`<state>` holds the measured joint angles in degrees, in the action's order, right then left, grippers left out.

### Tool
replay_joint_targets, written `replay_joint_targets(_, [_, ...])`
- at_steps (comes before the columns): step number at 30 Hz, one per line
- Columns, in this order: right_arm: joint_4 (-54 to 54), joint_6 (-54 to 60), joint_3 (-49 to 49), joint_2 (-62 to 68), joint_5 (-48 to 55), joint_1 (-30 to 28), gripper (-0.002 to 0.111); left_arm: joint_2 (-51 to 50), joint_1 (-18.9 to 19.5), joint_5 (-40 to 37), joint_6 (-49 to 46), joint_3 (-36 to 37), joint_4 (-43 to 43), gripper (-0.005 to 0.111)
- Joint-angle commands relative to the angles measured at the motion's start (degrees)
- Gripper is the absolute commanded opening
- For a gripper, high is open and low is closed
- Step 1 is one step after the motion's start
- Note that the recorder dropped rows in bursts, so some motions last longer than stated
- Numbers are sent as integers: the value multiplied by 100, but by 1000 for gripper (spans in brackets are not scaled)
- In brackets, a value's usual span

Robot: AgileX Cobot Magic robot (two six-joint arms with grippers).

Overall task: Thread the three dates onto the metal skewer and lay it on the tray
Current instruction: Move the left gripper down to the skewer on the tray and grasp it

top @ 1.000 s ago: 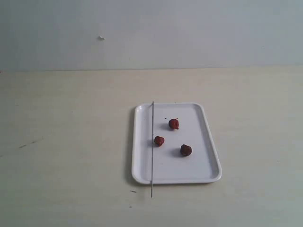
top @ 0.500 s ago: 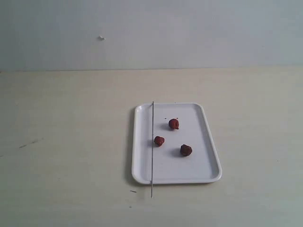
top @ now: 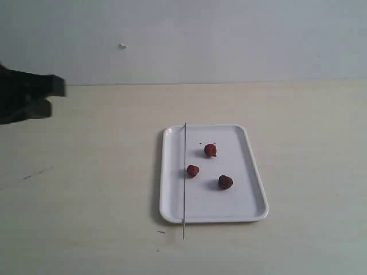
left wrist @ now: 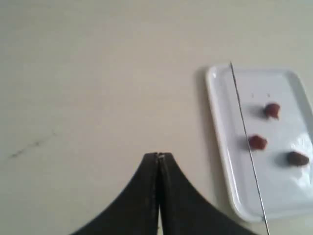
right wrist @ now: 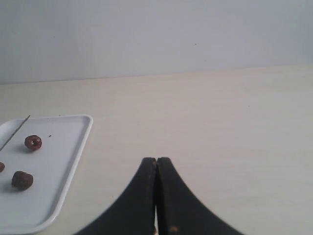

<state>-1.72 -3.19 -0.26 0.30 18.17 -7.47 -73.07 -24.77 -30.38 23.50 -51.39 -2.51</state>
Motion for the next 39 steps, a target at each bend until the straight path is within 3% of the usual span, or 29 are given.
replay_joint_targets(1, [21,9,26,-30,-31,-30,0,-1291,-804,-1344,-190,-1156,43,0])
replay_joint_targets(8, [21,9,26,-30,-31,-30,0,-3078,-1479,-2561,-415,-2950,43,3])
replay_joint_targets(15, [21,9,26,-30,-31,-30,0,-4200,-1663,-2889,-448,-3914,530,32])
replay_joint_targets(20, [21,9,26,-30,-31,-30,0,-4622,-1663,-2889,-552,-4118,1052,42])
replay_joint_targets(39, [21,9,26,-30,-31,-30,0,-5339,-1663,-2094,-552,-4118,1565,42])
